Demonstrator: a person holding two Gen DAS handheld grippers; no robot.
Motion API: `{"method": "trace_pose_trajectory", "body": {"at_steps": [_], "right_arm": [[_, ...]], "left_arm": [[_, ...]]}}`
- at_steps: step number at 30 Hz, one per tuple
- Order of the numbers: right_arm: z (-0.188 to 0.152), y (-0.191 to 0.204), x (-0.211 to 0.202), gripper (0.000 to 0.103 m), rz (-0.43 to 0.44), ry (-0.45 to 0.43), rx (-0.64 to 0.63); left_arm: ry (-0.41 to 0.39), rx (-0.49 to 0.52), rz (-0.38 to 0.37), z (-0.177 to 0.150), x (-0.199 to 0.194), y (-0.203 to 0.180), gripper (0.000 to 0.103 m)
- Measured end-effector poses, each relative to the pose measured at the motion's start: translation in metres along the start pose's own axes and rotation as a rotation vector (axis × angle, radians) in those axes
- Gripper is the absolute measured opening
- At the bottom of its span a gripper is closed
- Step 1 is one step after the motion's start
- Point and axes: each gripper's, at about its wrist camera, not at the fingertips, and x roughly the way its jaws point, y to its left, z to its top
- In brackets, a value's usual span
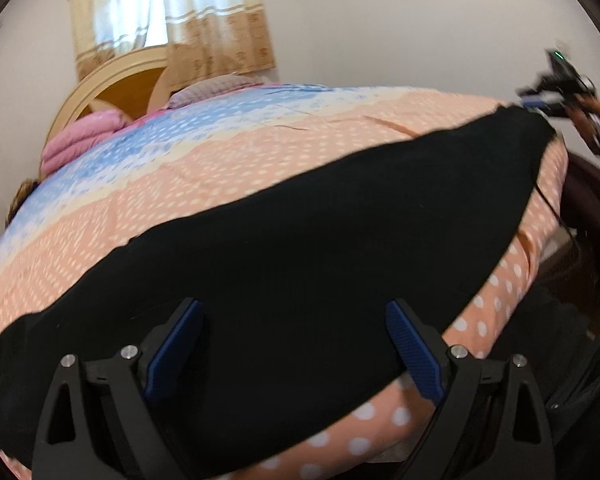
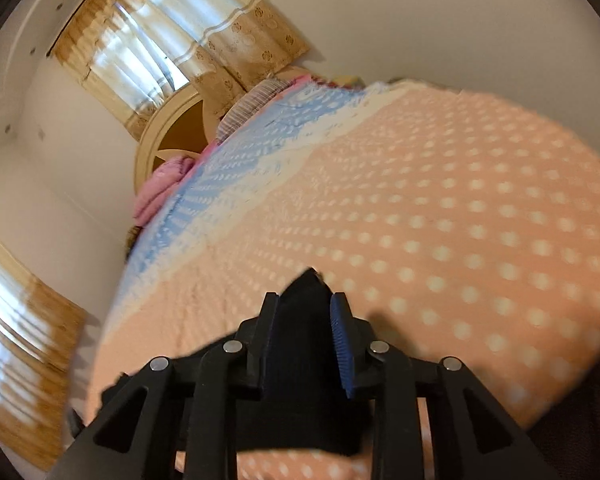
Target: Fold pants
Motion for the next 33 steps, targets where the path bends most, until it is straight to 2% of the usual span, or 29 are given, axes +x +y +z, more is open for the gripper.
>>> {"method": "trace_pose_trajectory", "body": {"at_steps": [1,2,3,5,9,12,14,16,18,19,21,24,27,29,30,31,33], "right_arm": [[0.001,0.0,0.011,0.027,0.024,0.034,0.006],[0.001,0.003,0.017,0.02,0.03,0.05,-0.003],[0.001,0.009,0.022,0.01,-0.003,0.05,-0.03],[0.001,0.017,0.021,0.008,-0.015,0.031,-0.059],[0.006,0.036,0.006,0.007,0.001,-0.071,-0.12],[0.008,0.027,0.027,0.007,-0.087,-0.013,-0.128],[0.006,0.018,0.036,0.007,-0.117,0.022,-0.114],[0.005,0.014,0.026,0.022,-0.117,-0.001,-0.085],[0.0,0.017,0.005,0.046,-0.163,-0.054,-0.083],[-0.004,0.021,-0.005,0.049,-0.189,-0.078,-0.097],[-0.021,0.042,-0.024,0.049,-0.219,-0.096,-0.194],[-0.049,0.074,-0.039,0.049,-0.175,-0.086,-0.314],[-0.091,0.107,-0.028,0.049,-0.103,0.008,-0.459],[-0.115,0.119,-0.011,0.049,-0.123,0.052,-0.559],[-0.123,0.122,0.001,0.049,-0.165,0.075,-0.597],[-0.131,0.12,0.014,0.049,-0.215,0.101,-0.616],[-0.136,0.109,0.027,0.049,-0.253,0.155,-0.606]], "left_arm": [[0.001,0.008,0.0,-0.001,0.0,-0.002,0.095],[0.0,0.01,0.0,-0.002,0.0,-0.002,0.095],[0.0,0.001,-0.006,-0.002,0.0,-0.001,0.095],[0.003,-0.027,-0.019,-0.003,0.0,0.005,0.095],[0.009,-0.081,-0.039,-0.006,0.003,0.013,0.098],[0.008,-0.076,-0.032,-0.007,0.002,0.01,0.099],[0.011,-0.074,-0.031,-0.006,0.002,0.008,0.099],[0.011,-0.07,-0.026,-0.005,0.0,0.007,0.099],[0.005,-0.071,-0.021,-0.004,-0.003,0.008,0.099],[0.001,-0.073,-0.022,-0.003,-0.004,0.008,0.099],[-0.015,-0.078,-0.024,0.0,-0.008,0.009,0.099],[-0.037,-0.077,-0.034,0.005,-0.01,0.005,0.099],[-0.037,-0.062,-0.067,0.006,-0.008,-0.001,0.099],[-0.021,-0.04,-0.074,0.005,-0.003,-0.008,0.099],[-0.006,-0.029,-0.077,0.003,0.001,-0.011,0.099],[0.002,-0.026,-0.081,0.001,0.002,-0.012,0.099],[0.01,-0.02,-0.092,-0.001,0.002,-0.012,0.099]]}}
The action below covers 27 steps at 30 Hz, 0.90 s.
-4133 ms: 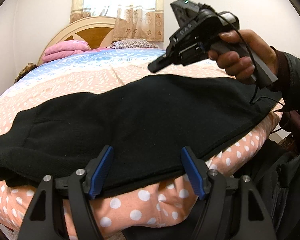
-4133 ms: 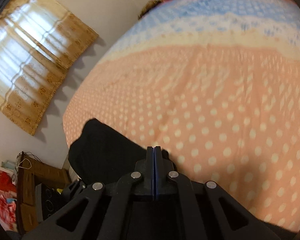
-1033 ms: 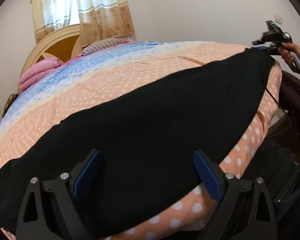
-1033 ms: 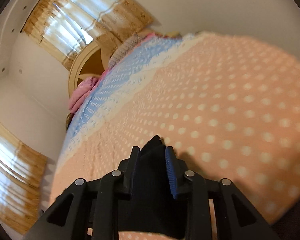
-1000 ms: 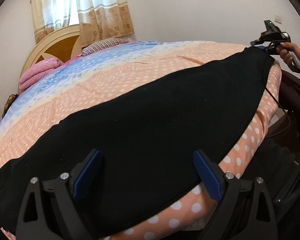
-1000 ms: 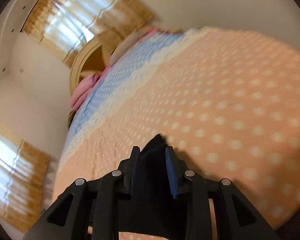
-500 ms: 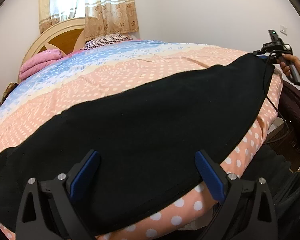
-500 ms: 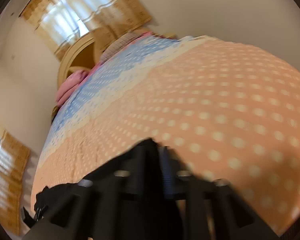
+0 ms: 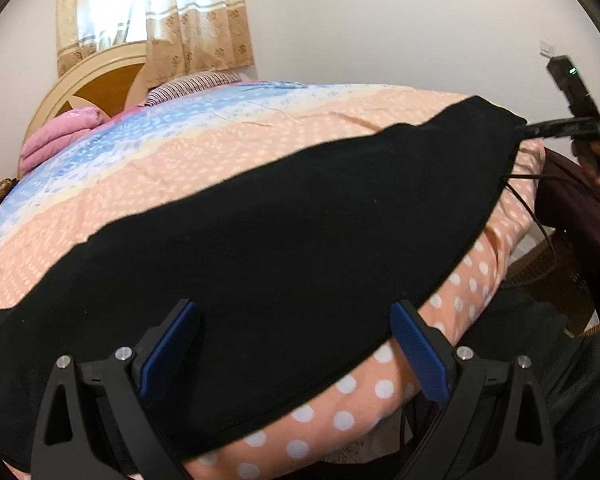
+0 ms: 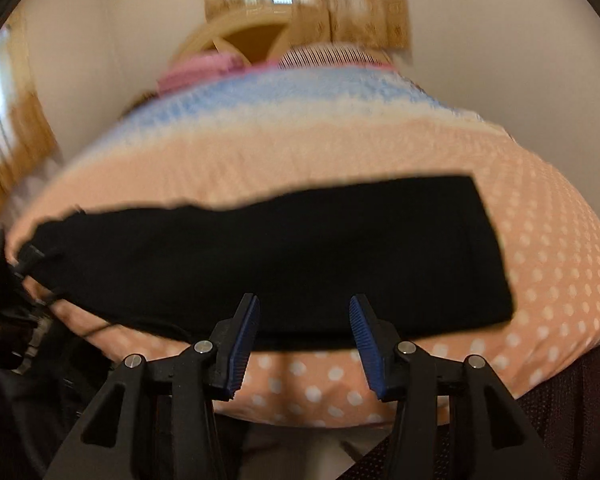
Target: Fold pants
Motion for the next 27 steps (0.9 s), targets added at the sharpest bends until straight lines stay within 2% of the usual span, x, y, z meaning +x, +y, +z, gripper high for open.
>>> {"method": "trace_pose_trajectory", "body": {"at_steps": [4,6,7,10,15,19,25,27], "right_arm": [[-0.007,-0.003,-0.002,0.048,-0.009,0.076,-0.015],[-0.008,0.001,-0.006,0.048,-0.053,0.062,-0.052],[-0.006,0.008,-0.013,0.048,-0.057,0.027,-0.076],[0.0,0.027,-0.019,0.048,-0.015,-0.03,-0.136],[-0.011,0.077,0.008,0.048,-0.125,-0.003,-0.421],[-0.025,0.093,0.025,0.048,-0.212,-0.001,-0.579],[-0.024,0.088,0.019,0.029,-0.183,-0.033,-0.557],[-0.023,0.087,0.019,0.019,-0.164,-0.027,-0.555]], "left_arm": [[-0.004,-0.01,-0.002,-0.001,-0.006,0.005,0.099],[-0.017,-0.031,0.01,0.0,-0.008,0.011,0.099],[-0.025,-0.043,0.012,0.002,-0.008,0.013,0.099],[-0.037,-0.11,0.008,0.008,-0.004,0.021,0.099],[-0.04,-0.083,0.015,0.011,-0.004,0.014,0.099],[-0.024,-0.095,0.011,0.007,0.002,0.016,0.099],[-0.016,-0.099,0.013,0.003,0.002,0.018,0.099],[-0.016,-0.1,0.011,0.003,0.001,0.019,0.099]]}}
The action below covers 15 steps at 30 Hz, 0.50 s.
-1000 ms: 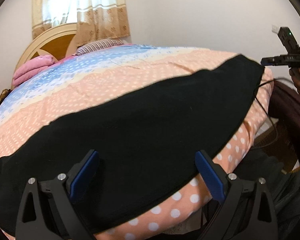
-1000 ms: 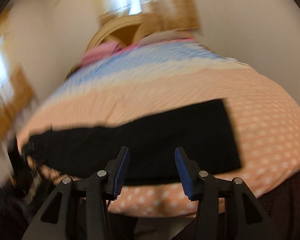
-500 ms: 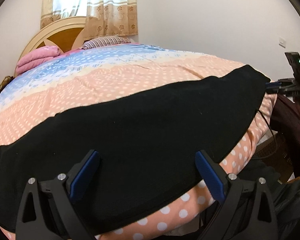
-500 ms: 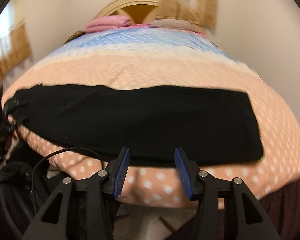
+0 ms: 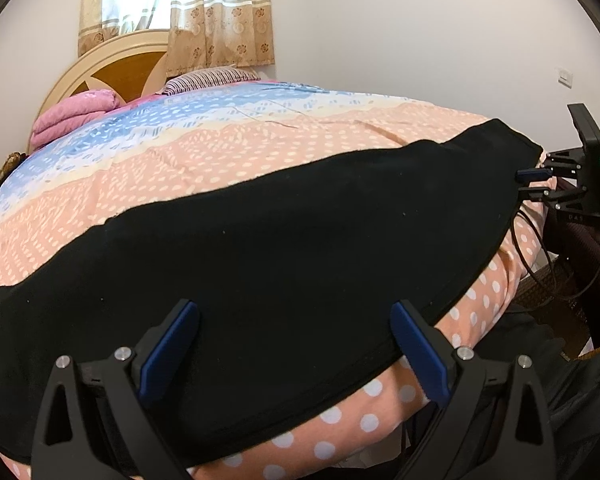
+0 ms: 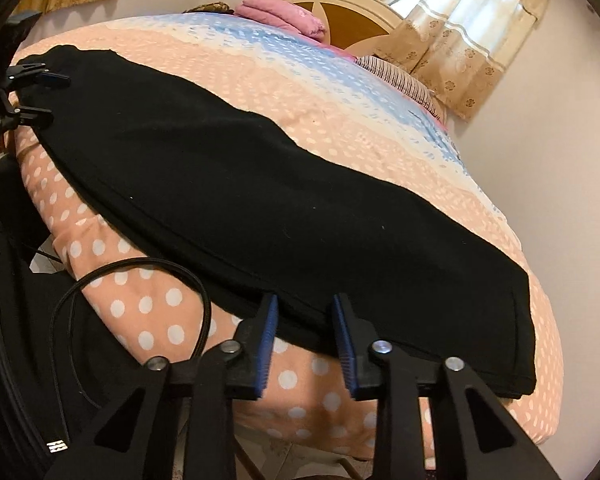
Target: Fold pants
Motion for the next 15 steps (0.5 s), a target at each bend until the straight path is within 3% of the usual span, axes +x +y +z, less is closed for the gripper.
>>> {"method": "trace_pose_trajectory", "body": {"at_steps": [1,3,15], "right_arm": [[0.0,0.0,0.001,0.017,0.0,0.001,-0.005],[0.003,0.005,0.003,0.004,0.002,-0.002,-0.024],[-0.01,0.013,0.002,0.002,0.022,0.041,-0.025]], "left_arm": [[0.0,-0.001,0.0,0.0,0.0,0.0,0.099],[-0.001,-0.002,0.0,0.0,-0.001,0.0,0.099],[-0.001,-0.021,0.004,0.0,-0.003,0.007,0.099]]}}
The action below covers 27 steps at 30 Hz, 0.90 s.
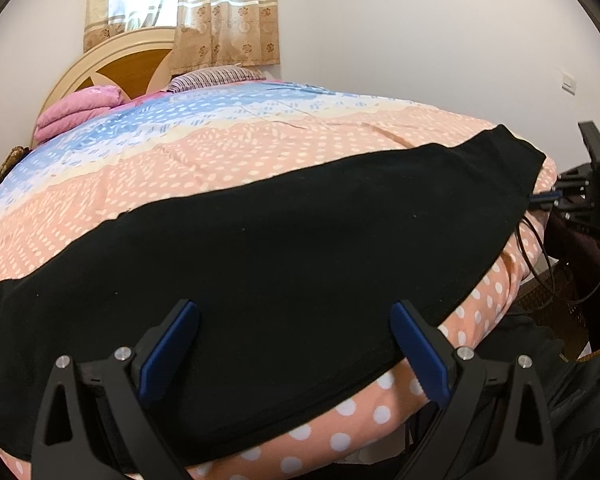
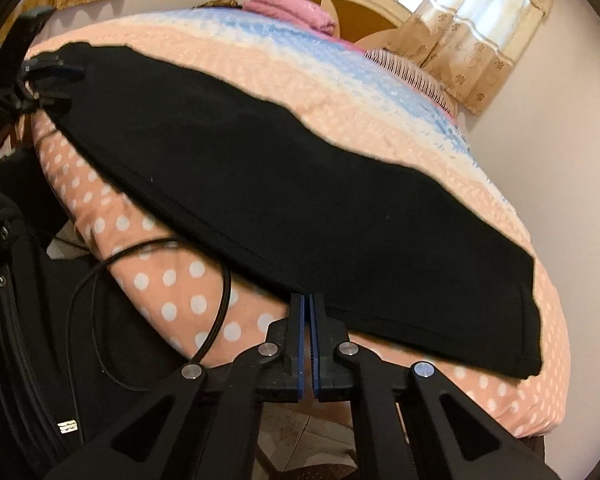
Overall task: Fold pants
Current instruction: 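Open the right gripper to release the folded pants end, then move the right gripper back to the pants end and grasp it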
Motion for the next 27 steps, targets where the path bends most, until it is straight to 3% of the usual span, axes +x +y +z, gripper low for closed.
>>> {"method": "trace_pose_trajectory", "body": {"at_steps": [8,13,15,17,20,22,25,26,27], "right_arm": [[-0.004,-0.02,-0.018,0.004,0.086,-0.01,0.069],[-0.012,-0.07,-0.035,0.004,0.049,-0.07,0.255],[-0.016,-0.085,-0.028,0.004,0.023,-0.047,0.31],[-0.022,-0.097,-0.008,0.004,0.052,0.054,0.357],[-0.019,-0.097,-0.012,0.004,0.07,0.064,0.369],[-0.005,-0.092,-0.023,0.004,0.089,0.049,0.365],[0.043,-0.076,-0.044,0.004,0.239,-0.049,0.346],[0.054,-0.068,-0.048,0.006,0.268,-0.066,0.335],[0.079,-0.057,-0.051,0.015,0.326,-0.094,0.308]], "left_arm": [[-0.013,-0.003,0.018,0.001,-0.006,0.01,0.099],[-0.016,-0.016,0.042,0.001,-0.008,0.021,0.099],[-0.026,-0.021,0.056,0.002,-0.011,0.026,0.099],[-0.037,-0.027,0.072,0.003,-0.014,0.032,0.099],[-0.046,-0.044,0.107,0.004,-0.017,0.043,0.099],[-0.045,-0.064,0.138,0.002,-0.017,0.053,0.1],[-0.021,-0.106,0.164,-0.005,-0.012,0.07,0.1],[-0.011,-0.115,0.168,-0.008,-0.011,0.074,0.1],[-0.002,-0.123,0.164,-0.011,-0.009,0.077,0.1]]}}
